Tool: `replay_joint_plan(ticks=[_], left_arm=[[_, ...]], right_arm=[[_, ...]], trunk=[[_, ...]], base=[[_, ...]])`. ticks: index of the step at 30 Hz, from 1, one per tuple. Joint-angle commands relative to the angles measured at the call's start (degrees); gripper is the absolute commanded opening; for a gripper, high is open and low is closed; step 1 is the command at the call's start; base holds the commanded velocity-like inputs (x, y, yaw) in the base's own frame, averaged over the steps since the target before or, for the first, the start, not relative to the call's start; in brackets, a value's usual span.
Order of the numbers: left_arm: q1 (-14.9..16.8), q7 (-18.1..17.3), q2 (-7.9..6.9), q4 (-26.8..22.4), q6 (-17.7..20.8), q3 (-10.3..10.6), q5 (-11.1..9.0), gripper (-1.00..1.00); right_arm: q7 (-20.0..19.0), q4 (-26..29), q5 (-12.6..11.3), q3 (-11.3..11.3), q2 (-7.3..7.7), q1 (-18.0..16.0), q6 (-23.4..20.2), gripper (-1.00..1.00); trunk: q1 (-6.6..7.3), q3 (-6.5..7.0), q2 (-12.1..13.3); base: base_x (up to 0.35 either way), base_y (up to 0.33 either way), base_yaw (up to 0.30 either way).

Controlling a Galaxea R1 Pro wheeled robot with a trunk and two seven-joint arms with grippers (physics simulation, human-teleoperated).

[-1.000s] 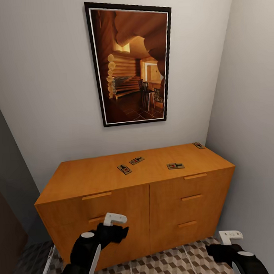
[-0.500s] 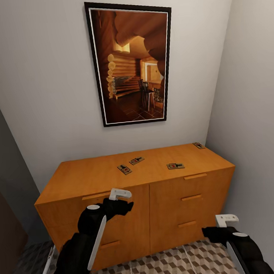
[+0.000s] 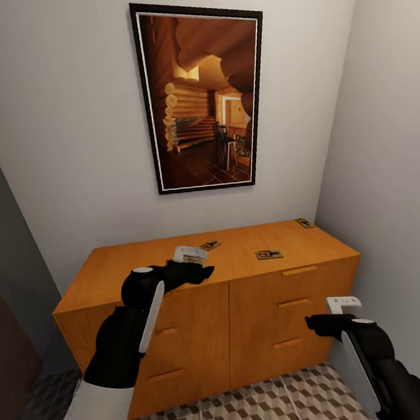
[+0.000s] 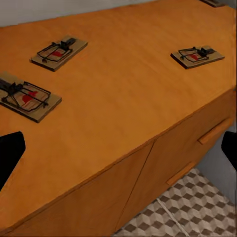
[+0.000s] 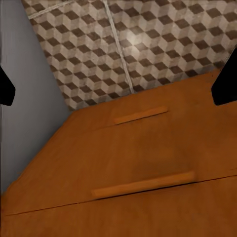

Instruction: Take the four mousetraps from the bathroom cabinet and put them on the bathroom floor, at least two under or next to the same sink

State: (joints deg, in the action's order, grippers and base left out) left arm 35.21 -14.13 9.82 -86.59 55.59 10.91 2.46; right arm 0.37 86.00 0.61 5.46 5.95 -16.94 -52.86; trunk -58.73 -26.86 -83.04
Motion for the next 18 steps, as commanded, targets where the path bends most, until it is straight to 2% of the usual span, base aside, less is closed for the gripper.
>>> replay_joint_plan(ticks=[1,9,12,18], left_arm=[[1.0,-0.4,0.04,0.0,0.5,0.0,-0.2,1.00],[6.5,-0.7,-0.07,0.1,1.4,-0.2,-2.9,1.00],[7.4,-0.8,-0.13,0.1,1.5,-0.2,-3.1,1.00],[9.0,-0.6,-0.21,1.1,1.6,-0.3,-3.4,1.00]], right_arm=[[0.1,0.8,0.0,0.0,0.02,-0.5,-1.0,1.00],[1.3,3.5,0.2,0.0,0.04,-6.7,-7.1,1.00],[1.8,3.7,0.2,0.0,0.04,-8.5,-7.1,1.00],[3.3,3.9,0.3,0.2,0.00,-14.3,-7.1,1.00]], trunk=[[0.00,-0.07,0.0],[0.00,-0.07,0.0],[0.00,-0.07,0.0],[0.00,-0.07,0.0]], base=[[0.000,0.000,0.000],[0.000,0.000,0.000],[0.000,0.000,0.000],[0.000,0.000,0.000]])
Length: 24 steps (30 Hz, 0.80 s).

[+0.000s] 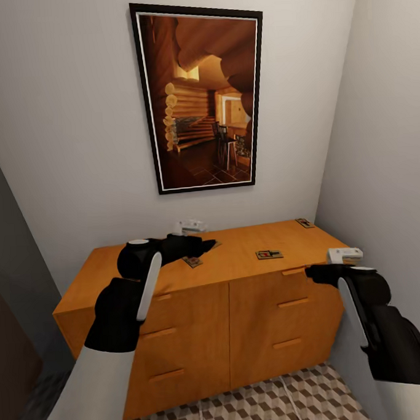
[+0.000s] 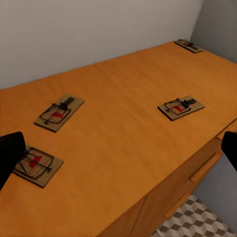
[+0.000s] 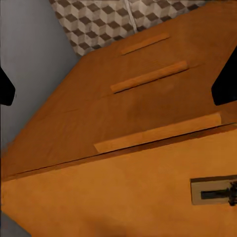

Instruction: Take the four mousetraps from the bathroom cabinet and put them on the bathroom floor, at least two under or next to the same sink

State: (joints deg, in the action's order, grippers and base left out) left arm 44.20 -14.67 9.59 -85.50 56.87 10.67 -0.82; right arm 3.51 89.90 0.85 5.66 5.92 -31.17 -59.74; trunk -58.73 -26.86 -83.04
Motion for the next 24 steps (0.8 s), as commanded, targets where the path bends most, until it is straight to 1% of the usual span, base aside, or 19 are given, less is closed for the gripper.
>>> replay_joint_plan(ticks=[1,4,7,8,11,16,20,24], left_arm=[[0.2,0.0,-0.02,0.2,0.3,-0.1,-0.1,1.00],[0.5,0.1,-0.18,1.0,0.3,-0.4,-0.1,1.00],[0.6,0.2,-0.40,1.9,0.2,-1.4,0.0,1.00],[0.6,0.2,-0.40,1.9,0.2,-1.4,0.0,1.00],[0.7,0.2,-0.58,2.7,0.2,-2.9,0.0,1.00],[0.7,0.0,-0.73,3.2,0.2,-5.3,0.3,1.00],[0.7,0.0,-0.76,3.3,0.2,-5.9,0.4,1.00],[0.7,0.1,-0.79,3.4,0.2,-6.2,0.5,1.00]], right_arm=[[0.4,0.0,0.0,-0.1,-0.03,-1.1,-0.3,1.00],[1.3,0.0,0.0,-0.1,-0.18,-3.6,-0.3,1.00],[2.0,0.0,0.0,-0.3,-0.33,-5.6,-0.3,1.00],[2.0,0.0,0.0,-0.3,-0.33,-5.6,-0.3,1.00],[2.5,0.0,0.0,-0.4,-0.52,-6.9,-0.3,1.00],[3.4,-0.3,-0.2,-0.5,-0.99,-7.9,-0.3,1.00],[4.0,-0.8,-0.3,-0.5,-1.43,-8.2,-0.3,1.00],[4.7,-3.0,-0.3,-0.6,-2.02,-9.0,-0.3,1.00]], trunk=[[0.00,-0.07,0.0],[0.00,-0.07,0.0],[0.00,-0.07,0.0],[0.00,-0.07,0.0],[0.00,-0.07,0.0],[0.00,-0.07,0.0],[0.00,-0.07,0.0],[0.00,-0.07,0.0]], base=[[0.000,0.000,0.000],[0.000,0.000,0.000],[0.000,0.000,0.000],[0.000,0.000,0.000],[0.000,0.000,0.000],[0.000,0.000,0.000],[0.000,0.000,0.000],[0.000,0.000,0.000]])
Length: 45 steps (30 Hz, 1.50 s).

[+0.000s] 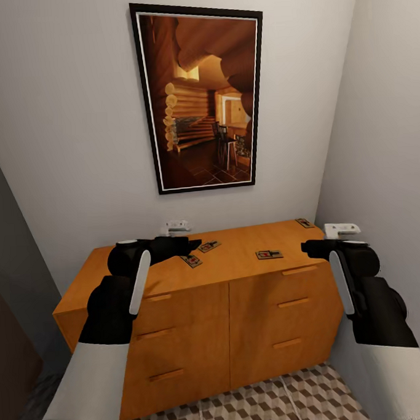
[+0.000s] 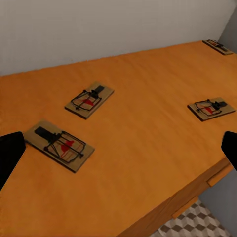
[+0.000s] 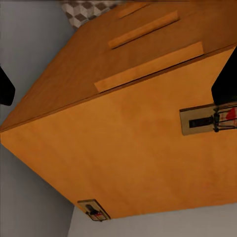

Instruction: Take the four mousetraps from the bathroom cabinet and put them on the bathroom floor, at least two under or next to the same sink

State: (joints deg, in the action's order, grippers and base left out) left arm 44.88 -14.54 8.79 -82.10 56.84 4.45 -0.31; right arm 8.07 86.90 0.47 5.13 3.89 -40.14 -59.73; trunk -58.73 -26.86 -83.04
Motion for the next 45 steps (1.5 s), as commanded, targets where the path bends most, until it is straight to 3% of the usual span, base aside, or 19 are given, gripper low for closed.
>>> replay_joint_plan(ticks=[1,13,20,28,45], left_arm=[[0.0,0.0,0.02,0.0,0.3,-0.1,0.0,1.00],[0.0,4.4,0.00,0.1,0.2,-0.1,0.9,1.00],[0.1,5.7,0.06,0.1,0.2,0.0,1.2,1.00],[0.0,6.2,0.03,0.2,0.2,0.0,1.0,1.00],[0.1,6.3,-0.42,1.5,-0.2,0.0,0.8,1.00]], right_arm=[[0.2,-0.8,0.0,-0.1,-0.08,-0.4,-0.3,1.00],[1.2,-9.7,0.1,-0.1,-0.36,-3.3,-0.3,1.00],[1.2,-12.3,0.1,-0.2,-0.42,-3.7,2.0,1.00],[1.0,-13.4,0.0,-0.4,-0.55,-3.8,2.8,1.00],[0.7,-13.5,0.0,-0.4,-0.48,-3.9,2.9,1.00]], trunk=[[0.00,-0.07,0.0],[0.00,-0.07,0.0],[0.00,-0.07,0.0],[0.00,-0.07,0.0],[0.00,-0.07,0.0]], base=[[0.000,0.000,0.000],[0.000,0.000,0.000],[0.000,0.000,0.000],[0.066,0.000,0.000],[0.262,0.000,0.000]])
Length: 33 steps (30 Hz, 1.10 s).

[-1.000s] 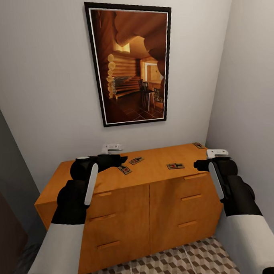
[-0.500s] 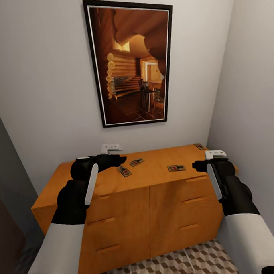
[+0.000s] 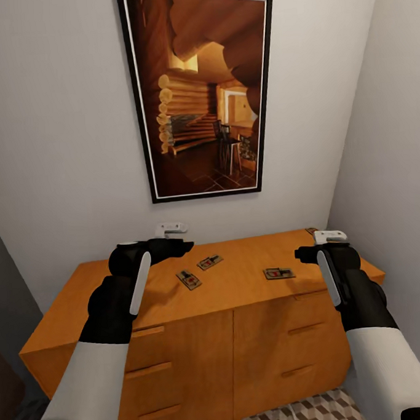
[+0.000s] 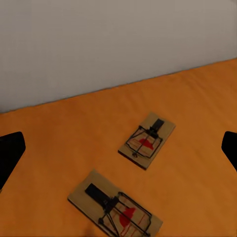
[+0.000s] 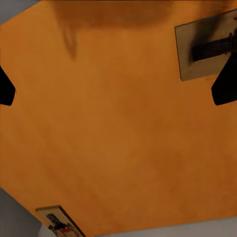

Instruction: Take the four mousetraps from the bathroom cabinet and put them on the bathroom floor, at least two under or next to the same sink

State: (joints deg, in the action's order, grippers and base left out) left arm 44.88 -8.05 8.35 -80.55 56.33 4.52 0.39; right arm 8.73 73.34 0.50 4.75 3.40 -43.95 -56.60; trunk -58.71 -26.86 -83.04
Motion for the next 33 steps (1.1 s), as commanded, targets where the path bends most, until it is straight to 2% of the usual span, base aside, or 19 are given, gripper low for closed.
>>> replay_joint_plan(ticks=[1,22,26,33], left_arm=[[0.0,-0.2,0.01,0.0,0.2,0.0,0.1,1.00],[0.0,-0.4,-0.08,1.7,0.2,0.2,0.3,1.00],[0.0,-0.4,-0.13,2.8,0.2,1.2,0.3,1.00],[0.1,-0.5,-0.71,3.9,0.0,4.3,0.3,1.00]], right_arm=[[0.1,0.0,0.0,0.0,0.02,-0.1,-0.2,1.00],[0.1,0.0,0.0,-0.1,0.11,-0.1,-0.3,1.00],[0.1,0.0,0.0,-0.1,0.11,-0.1,-0.3,1.00],[0.1,0.0,0.1,-0.1,0.17,-0.1,-0.5,1.00]], trunk=[[-0.02,-0.07,0.0],[-0.02,-0.07,0.0],[-0.02,-0.07,0.0],[-0.02,-0.07,0.0]], base=[[0.141,0.000,0.000],[0.028,0.000,0.000],[0.001,0.000,0.000],[0.000,0.000,0.000]])
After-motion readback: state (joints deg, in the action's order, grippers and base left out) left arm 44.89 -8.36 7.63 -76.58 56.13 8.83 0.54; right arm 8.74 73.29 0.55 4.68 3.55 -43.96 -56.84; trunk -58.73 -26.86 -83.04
